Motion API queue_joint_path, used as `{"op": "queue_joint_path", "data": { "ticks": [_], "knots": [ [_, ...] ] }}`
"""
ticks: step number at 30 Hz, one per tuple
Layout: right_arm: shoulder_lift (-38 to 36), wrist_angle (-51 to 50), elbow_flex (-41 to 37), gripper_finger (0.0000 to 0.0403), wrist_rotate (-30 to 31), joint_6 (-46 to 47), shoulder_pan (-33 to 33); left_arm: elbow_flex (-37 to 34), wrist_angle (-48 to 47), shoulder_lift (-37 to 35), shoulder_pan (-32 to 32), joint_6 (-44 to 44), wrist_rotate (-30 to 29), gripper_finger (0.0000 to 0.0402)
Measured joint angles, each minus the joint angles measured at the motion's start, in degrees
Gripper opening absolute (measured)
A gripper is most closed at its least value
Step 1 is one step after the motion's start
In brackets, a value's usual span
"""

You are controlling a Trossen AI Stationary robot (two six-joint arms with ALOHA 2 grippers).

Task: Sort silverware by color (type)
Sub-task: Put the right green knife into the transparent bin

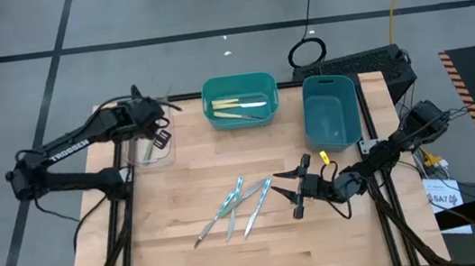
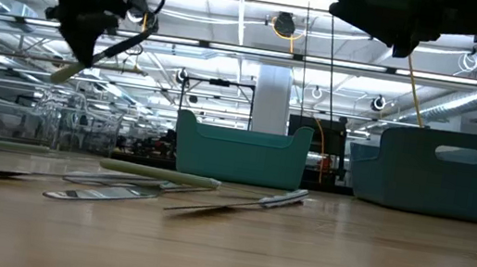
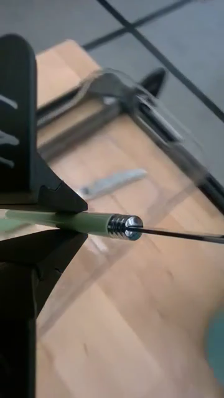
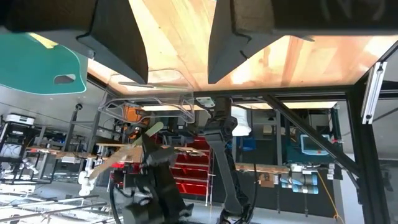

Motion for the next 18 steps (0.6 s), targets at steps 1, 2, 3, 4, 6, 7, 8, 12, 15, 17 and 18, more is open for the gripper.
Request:
{"op": "queue_joint_path", "data": {
  "ticks": [1,2,3,4,6,7,8,12,15,17,18],
  "knots": [
    [0.0,0.0,0.0,0.016,0.0,-0.01,0.0,-0.83,-0.02,0.0,1.17,0.11,0.19,0.0046],
    [0.0,-0.04,0.0,0.016,0.0,-0.01,0.0,-1.59,0.01,0.0,2.31,0.24,0.47,0.0047],
    [0.0,-0.12,0.0,0.016,0.0,-0.01,0.0,-2.29,0.01,0.02,3.36,0.54,0.69,0.0047],
    [0.0,-0.2,0.0,0.016,0.0,-0.03,0.0,-2.88,0.0,0.02,4.26,0.8,0.86,0.0047],
    [0.0,-0.46,0.0,0.016,0.0,-0.03,0.0,-3.66,0.02,0.02,5.85,1.26,0.92,0.0047],
    [0.0,-0.68,0.0,0.016,0.0,-0.03,-0.01,-3.92,0.04,0.02,6.52,1.36,0.93,0.0048],
    [0.0,-0.84,0.0,0.016,-0.01,-0.07,-0.09,-4.16,0.07,0.02,7.14,1.44,0.94,0.0048],
    [0.0,-0.85,0.0,0.016,0.0,-0.01,-0.15,-5.67,0.46,0.0,9.11,1.09,1.06,0.0048],
    [0.0,-0.88,0.0,0.016,-0.02,0.0,-0.15,-7.34,0.47,0.0,10.46,0.05,2.86,0.0048],
    [0.0,-0.93,0.0,0.016,0.0,0.01,-0.15,-8.29,0.51,0.01,11.31,-0.21,4.03,0.0048],
    [0.0,-1.21,0.0,0.016,-0.02,0.01,-0.15,-8.7,0.61,0.0,11.63,-0.37,4.55,0.0049]
  ]
}}
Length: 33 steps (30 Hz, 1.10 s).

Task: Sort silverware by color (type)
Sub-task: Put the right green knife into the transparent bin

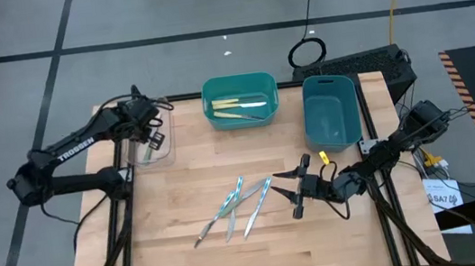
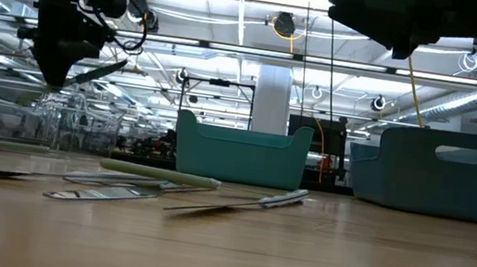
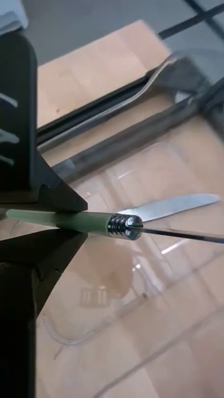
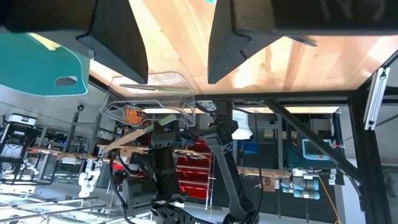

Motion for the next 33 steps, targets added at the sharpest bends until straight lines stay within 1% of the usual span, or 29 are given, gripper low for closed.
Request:
{"op": "queue_joint_path", "data": {
  "ticks": [6,12,23,25,30,33],
  "knots": [
    [0.0,-0.46,0.0,0.016,0.0,0.0,0.0,-1.88,0.6,0.0,1.21,-1.17,1.41,0.0049],
    [0.0,-0.47,0.0,0.016,0.01,0.0,0.0,-4.04,4.37,0.02,2.15,-2.51,1.53,0.0049],
    [0.0,-0.46,0.0,0.016,0.02,0.0,0.0,-4.37,4.51,0.02,2.46,-5.33,1.5,0.005],
    [0.0,-0.45,0.0,0.016,0.01,0.0,0.0,-4.37,4.38,0.02,2.46,-5.92,1.5,0.0058],
    [0.0,-0.45,0.0,0.016,0.02,0.0,0.0,-4.37,4.31,0.02,2.46,-6.4,1.5,0.0095],
    [0.0,-0.45,0.0,0.016,0.0,0.0,0.0,-4.37,4.43,0.02,2.46,-6.55,1.5,0.0111]
  ]
}}
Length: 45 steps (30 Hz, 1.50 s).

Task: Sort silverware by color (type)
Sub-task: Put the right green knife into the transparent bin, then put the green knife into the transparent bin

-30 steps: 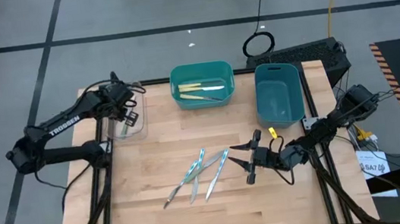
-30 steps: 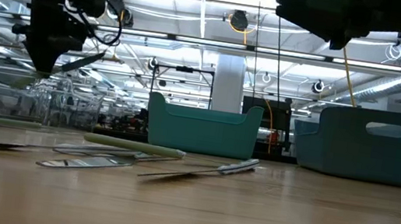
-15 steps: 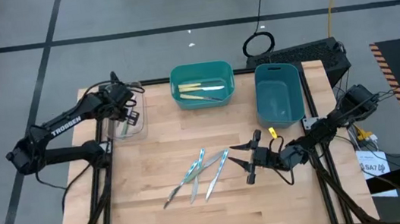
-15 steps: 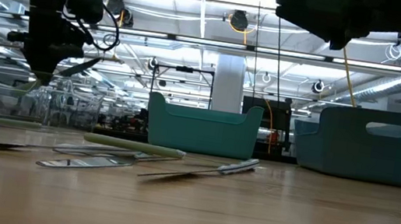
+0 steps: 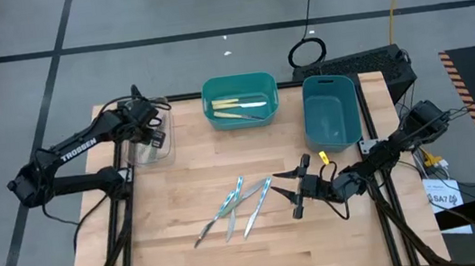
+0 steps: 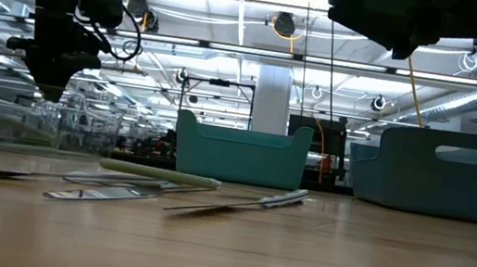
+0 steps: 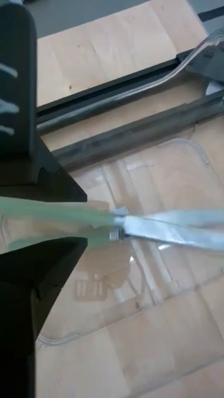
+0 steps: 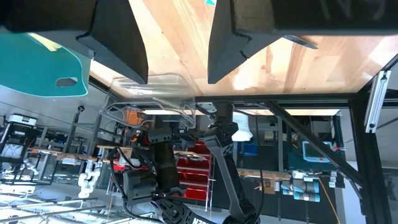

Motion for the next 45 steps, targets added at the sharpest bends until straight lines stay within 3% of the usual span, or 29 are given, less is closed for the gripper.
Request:
{"op": "queue_joint_path", "data": {
  "ticks": [6,12,20,24,31,39,45],
  "knots": [
    [0.0,-0.02,0.0,0.016,0.02,-0.2,0.0,0.0,3.53,-0.01,-1.31,4.06,-0.04,0.0115],
    [0.0,-0.69,0.0,0.016,0.04,-0.45,-0.02,0.0,10.32,-0.04,-7.17,5.38,-0.02,0.0116],
    [0.0,-1.87,0.0,0.016,0.06,0.95,-0.02,0.02,16.27,-0.07,-20.8,2.2,-0.24,0.0116],
    [-0.02,-3.11,-0.02,0.016,0.04,1.53,-0.02,0.02,19.51,-0.07,-28.82,-0.44,-3.03,0.0116],
    [-0.02,-4.73,-0.02,0.016,0.0,3.91,-0.34,0.07,23.03,0.28,-42.87,-12.45,-7.69,0.0116],
    [-0.02,-9.34,-0.04,0.016,-0.53,11.1,-1.66,0.09,35.36,6.05,-54.6,-6.67,-10.79,0.0116],
    [-0.04,-12.9,-0.04,0.016,-8.55,17.38,-3.64,0.09,44.45,13.68,-59.7,-2.21,-10.78,0.0116]
  ]
}}
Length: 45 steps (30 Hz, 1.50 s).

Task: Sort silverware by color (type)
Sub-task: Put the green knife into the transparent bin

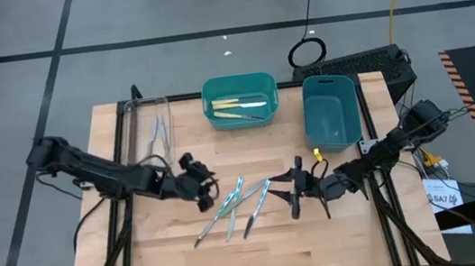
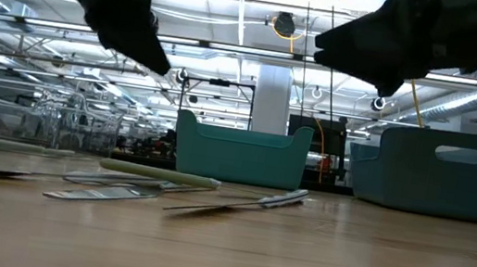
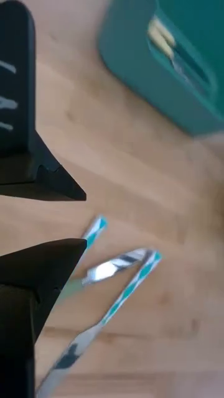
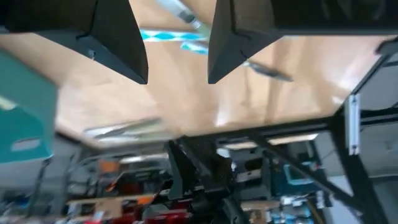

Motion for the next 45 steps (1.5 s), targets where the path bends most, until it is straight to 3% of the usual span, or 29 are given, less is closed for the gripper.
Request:
{"op": "queue_joint_path", "data": {
  "ticks": [6,11,17,25,34,41,45],
  "knots": [
    [0.0,-4.17,0.0,0.016,-5.22,3.31,-1.38,-0.05,4.2,6.79,-3.71,-0.42,1.36,0.0142],
    [0.0,-6.42,0.0,0.016,-5.4,4.3,-1.56,-0.04,8.36,10.95,-6.98,-1.53,1.35,0.0195],
    [0.0,-6.74,0.0,0.016,-5.42,4.3,-1.56,0.0,16.81,17.17,-10.83,3.3,0.8,0.0242],
    [0.0,-7.9,0.0,0.016,-5.45,4.3,-1.55,3.76,15.95,23.89,-15.14,6.32,-8.59,0.0248],
    [0.0,-8.13,0.0,0.016,-5.44,4.3,-1.54,9.38,8.13,30.42,-16.63,4.02,-9.58,0.0248],
    [0.02,-8.67,0.04,0.016,-5.43,4.3,-1.54,15.8,-3.67,35.39,-18.09,0.01,-15.97,0.0248],
    [0.02,-8.67,0.04,0.016,-5.44,4.3,-1.54,19.3,-9.55,37.36,-18.29,-2.23,-16.21,0.0248]
  ]
}}
